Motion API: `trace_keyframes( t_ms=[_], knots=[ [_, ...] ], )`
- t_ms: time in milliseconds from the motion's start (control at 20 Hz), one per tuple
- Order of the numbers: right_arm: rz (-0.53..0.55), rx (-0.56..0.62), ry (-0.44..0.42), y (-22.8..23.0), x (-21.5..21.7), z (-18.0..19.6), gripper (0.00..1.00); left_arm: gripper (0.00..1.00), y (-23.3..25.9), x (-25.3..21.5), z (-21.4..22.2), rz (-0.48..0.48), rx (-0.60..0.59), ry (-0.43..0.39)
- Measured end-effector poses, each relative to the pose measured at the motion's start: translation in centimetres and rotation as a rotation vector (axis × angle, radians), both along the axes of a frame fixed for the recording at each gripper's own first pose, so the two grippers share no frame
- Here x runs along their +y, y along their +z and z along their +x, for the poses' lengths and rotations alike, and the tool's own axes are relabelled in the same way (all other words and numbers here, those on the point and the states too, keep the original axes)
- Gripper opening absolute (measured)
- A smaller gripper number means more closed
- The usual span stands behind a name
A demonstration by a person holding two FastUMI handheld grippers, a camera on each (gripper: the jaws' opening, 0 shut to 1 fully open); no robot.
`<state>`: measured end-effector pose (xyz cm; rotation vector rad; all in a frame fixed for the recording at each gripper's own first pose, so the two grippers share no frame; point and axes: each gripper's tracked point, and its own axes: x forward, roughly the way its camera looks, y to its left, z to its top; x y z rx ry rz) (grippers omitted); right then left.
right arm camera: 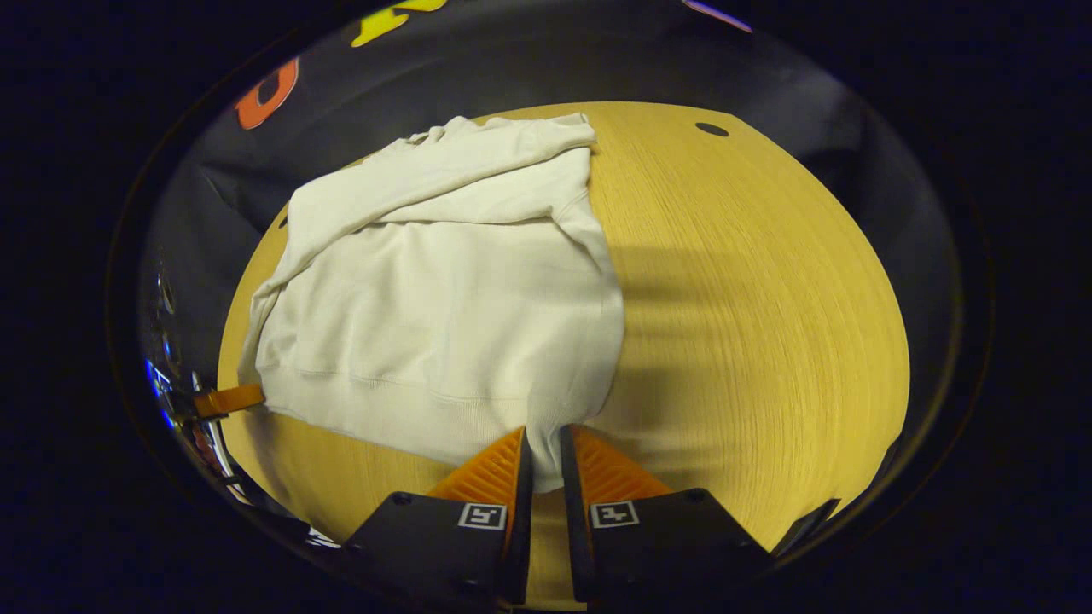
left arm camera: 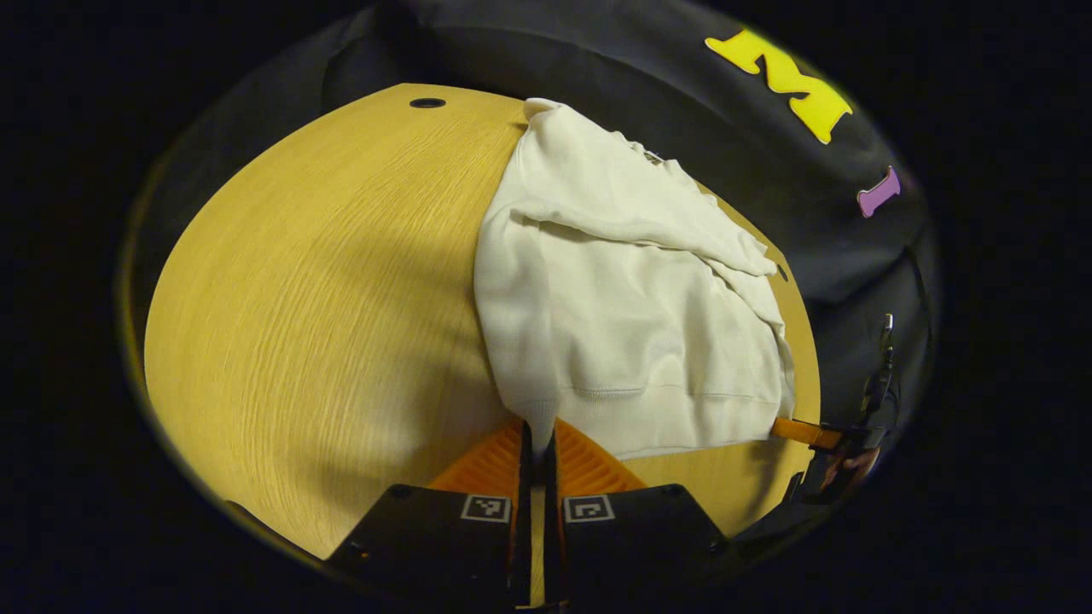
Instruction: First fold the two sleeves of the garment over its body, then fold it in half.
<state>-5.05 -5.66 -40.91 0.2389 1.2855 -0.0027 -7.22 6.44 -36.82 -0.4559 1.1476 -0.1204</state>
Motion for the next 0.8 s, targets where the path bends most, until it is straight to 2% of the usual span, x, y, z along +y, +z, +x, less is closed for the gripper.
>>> trace_keyframes(
  t_ms=[50, 150, 200, 350, 500, 800],
  knots=[
    [0.031, 0.006, -0.049, 0.0, 0.0, 0.2, 0.04, 0.07, 0.0, -0.2, -0.1, -0.001, -0.004, -0.006],
    [0.052, -0.003, -0.108, 0.4, -0.6, 0.4, 0.04, 0.03, 0.8, -0.4, 0.2, 0.005, -0.033, -0.041],
    [0.066, -0.025, -0.123, 0.9, -0.6, 0.7, 0.01, 0.03, 1.4, -0.2, 0.5, 0.023, -0.055, -0.057],
    [0.098, -0.099, -0.134, 3.4, -0.5, 1.5, 0.00, 0.03, 3.5, 0.3, 1.2, 0.049, -0.111, -0.082],
    [0.095, -0.192, -0.121, 6.5, -0.8, 3.4, 0.01, 0.03, 5.3, 0.0, 1.7, 0.041, -0.143, -0.099],
    [0.117, -0.351, -0.088, 12.6, -0.1, 8.6, 0.00, 0.03, 10.2, 0.3, 5.7, 0.143, -0.296, -0.185]
  ],
)
